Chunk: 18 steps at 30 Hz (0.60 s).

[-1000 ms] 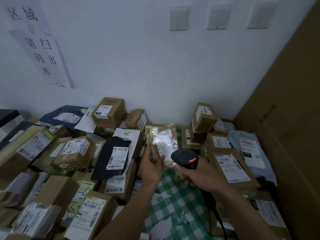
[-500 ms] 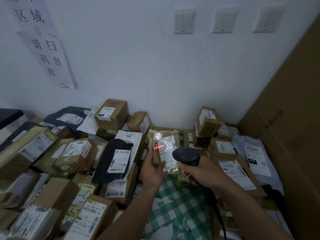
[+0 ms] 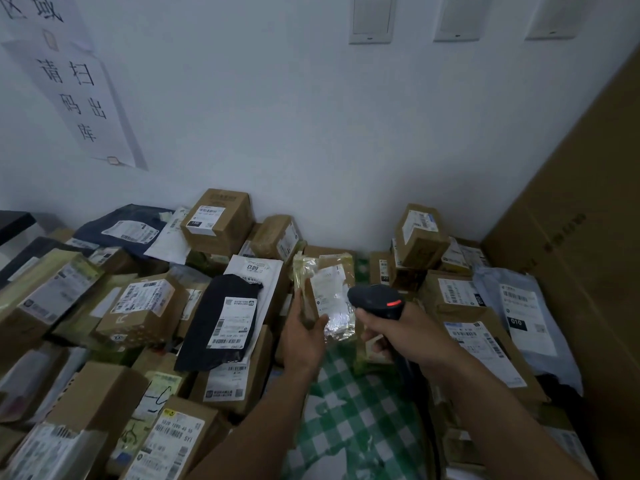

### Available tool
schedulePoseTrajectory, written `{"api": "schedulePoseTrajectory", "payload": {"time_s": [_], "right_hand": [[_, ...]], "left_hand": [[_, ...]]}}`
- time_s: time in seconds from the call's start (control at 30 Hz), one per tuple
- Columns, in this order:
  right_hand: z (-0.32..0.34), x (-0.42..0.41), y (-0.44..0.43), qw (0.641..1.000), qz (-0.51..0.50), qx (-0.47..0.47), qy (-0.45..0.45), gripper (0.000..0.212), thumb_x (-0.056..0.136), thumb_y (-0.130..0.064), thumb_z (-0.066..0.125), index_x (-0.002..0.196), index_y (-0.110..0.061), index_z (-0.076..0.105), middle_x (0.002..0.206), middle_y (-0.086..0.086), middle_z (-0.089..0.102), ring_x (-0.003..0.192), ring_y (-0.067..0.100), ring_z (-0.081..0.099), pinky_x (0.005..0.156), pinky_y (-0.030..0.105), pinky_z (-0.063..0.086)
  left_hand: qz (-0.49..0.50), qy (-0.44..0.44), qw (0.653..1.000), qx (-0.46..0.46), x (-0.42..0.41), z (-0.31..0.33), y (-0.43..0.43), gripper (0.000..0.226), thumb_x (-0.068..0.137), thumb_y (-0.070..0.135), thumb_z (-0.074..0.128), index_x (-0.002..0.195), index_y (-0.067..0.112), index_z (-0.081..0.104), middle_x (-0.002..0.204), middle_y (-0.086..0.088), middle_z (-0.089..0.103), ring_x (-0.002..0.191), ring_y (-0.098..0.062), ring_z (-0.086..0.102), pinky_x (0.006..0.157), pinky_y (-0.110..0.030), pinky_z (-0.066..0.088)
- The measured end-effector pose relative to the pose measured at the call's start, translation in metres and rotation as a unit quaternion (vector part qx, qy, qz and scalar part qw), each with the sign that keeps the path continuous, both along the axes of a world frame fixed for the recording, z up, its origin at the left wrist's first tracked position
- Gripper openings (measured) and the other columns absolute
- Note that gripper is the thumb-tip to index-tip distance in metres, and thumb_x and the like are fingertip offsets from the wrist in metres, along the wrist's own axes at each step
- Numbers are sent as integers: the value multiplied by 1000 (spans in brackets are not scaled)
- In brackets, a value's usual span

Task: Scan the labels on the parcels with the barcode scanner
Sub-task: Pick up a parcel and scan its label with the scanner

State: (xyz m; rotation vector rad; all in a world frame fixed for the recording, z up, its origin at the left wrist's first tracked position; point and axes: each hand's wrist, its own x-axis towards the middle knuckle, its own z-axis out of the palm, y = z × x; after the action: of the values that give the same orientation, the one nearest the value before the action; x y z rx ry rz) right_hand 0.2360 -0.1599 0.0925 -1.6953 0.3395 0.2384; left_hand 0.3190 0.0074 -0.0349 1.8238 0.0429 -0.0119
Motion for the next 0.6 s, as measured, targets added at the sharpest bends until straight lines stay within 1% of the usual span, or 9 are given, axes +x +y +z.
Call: {"api": "schedulePoseTrajectory", "payload": {"time_s": [0.07, 0.1, 0.13, 0.17, 0.2, 0.27, 0.43, 0.5, 0.6], "right_hand": [[-3, 15, -6, 1000, -16, 6, 6, 15, 96, -33, 72, 106, -22, 72, 80, 2, 77, 65, 11, 66, 62, 27, 51], [-5, 24, -10, 1000, -20, 7, 8, 15, 95, -34, 72, 105, -22, 73, 80, 1, 77, 66, 10, 66, 63, 28, 51], [-8, 34, -13, 1000, -26, 4, 12, 15, 95, -34, 73, 105, -23, 73, 80, 0, 77, 67, 11, 66, 64, 28, 51], [-11, 44, -17, 999, -33, -1, 16, 15, 94, -34, 74, 105, -24, 72, 81, 1, 78, 68, 11, 67, 64, 28, 52], [-15, 55, -20, 999, -42, -5, 19, 16, 94, -34, 74, 106, -25, 72, 82, 1, 78, 68, 11, 67, 64, 28, 52], [-24, 76, -28, 998, -56, -11, 27, 18, 93, -34, 75, 106, -22, 72, 84, 4, 79, 68, 11, 67, 63, 28, 52], [-45, 113, -36, 997, -56, -26, 53, 19, 94, -33, 74, 103, -16, 73, 80, 2, 77, 69, 12, 68, 64, 28, 52], [-51, 123, -39, 996, -53, -36, 58, 19, 94, -33, 74, 100, -15, 73, 81, 3, 77, 68, 12, 68, 64, 28, 52], [-58, 138, -42, 996, -53, -37, 66, 21, 94, -35, 74, 97, -14, 74, 80, 3, 77, 66, 12, 67, 65, 30, 53]], "left_hand": [[-5, 9, 1000, 9, 18, 5, -2, 77, 96, 10, 69, 159, 30, 31, 142, 6, 58, 129, -11, 54, 88, -9, 49], [-13, 13, 1000, 20, 32, 6, -3, 76, 97, 9, 66, 160, 29, 29, 139, 8, 57, 127, -9, 51, 83, -4, 46], [-25, 19, 999, 35, 47, 6, -4, 75, 99, 9, 64, 161, 29, 27, 137, 9, 56, 124, -8, 50, 85, -4, 45], [-37, 29, 998, 48, 62, 6, -6, 74, 99, 10, 63, 160, 30, 26, 138, 8, 56, 125, -10, 51, 92, -11, 46], [-44, 40, 997, 53, 78, 8, -9, 71, 100, 12, 62, 159, 32, 27, 141, 6, 56, 129, -15, 53, 102, -25, 48], [-61, 59, 994, 68, 106, 8, -18, 64, 101, 16, 59, 154, 34, 29, 146, -1, 56, 134, -27, 55, 109, -48, 48], [-103, 89, 980, 148, 168, -6, -33, 62, 107, 26, 47, 160, 31, 15, 156, -7, 45, 139, -33, 48, 114, -54, 40], [-113, 87, 971, 190, 189, -18, -32, 56, 108, 33, 43, 158, 33, 17, 153, -9, 48, 135, -35, 51, 112, -56, 42], [-132, 69, 965, 218, 202, -30, -30, 58, 109, 37, 40, 159, 38, 10, 148, -10, 51, 131, -37, 54, 108, -55, 45]]}}
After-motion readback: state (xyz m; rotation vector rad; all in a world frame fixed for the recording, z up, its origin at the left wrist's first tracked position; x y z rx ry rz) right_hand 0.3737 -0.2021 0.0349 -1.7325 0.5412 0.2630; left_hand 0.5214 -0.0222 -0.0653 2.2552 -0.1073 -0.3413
